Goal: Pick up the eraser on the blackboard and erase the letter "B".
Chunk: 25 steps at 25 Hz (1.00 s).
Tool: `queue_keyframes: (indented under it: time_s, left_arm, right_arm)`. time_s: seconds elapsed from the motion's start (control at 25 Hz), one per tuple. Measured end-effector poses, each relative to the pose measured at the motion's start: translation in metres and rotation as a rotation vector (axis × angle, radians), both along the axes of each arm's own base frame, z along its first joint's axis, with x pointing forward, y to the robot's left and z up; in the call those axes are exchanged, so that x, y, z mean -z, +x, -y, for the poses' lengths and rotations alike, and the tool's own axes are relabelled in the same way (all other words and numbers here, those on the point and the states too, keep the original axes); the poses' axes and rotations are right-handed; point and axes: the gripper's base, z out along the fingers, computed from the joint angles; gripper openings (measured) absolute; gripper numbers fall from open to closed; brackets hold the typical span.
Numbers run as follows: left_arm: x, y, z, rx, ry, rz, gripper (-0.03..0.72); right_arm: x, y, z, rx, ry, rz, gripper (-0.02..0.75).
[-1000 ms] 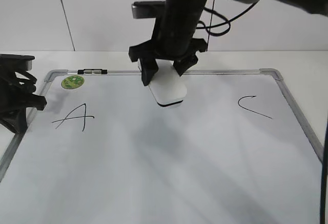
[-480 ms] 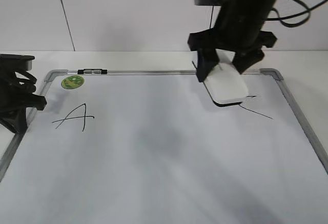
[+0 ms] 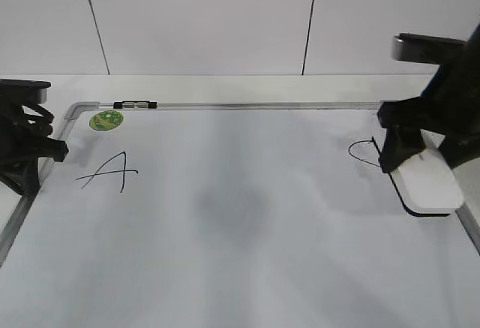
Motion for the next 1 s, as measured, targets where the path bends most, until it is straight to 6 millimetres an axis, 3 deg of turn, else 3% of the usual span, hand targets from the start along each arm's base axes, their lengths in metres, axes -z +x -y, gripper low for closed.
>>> queue_keyframes:
  time_s: [0.32,0.48,1.0]
  left_arm:
    - [0.000,0.000,0.000,0.000,0.000,0.000,0.049]
    - [0.000,0.000,0.000,0.000,0.000,0.000,0.049]
    - [0.000,0.000,0.000,-0.001,-0.001,0.000,0.049]
  right_arm:
    - [0.007,0.010,0.049,0.045,0.034,0.057,0.531]
    - [0.020,0.016,0.066,0.044,0.026,0.031,0.531]
    - [0.052,0.032,0.066,0.011,0.037,0.024,0.531]
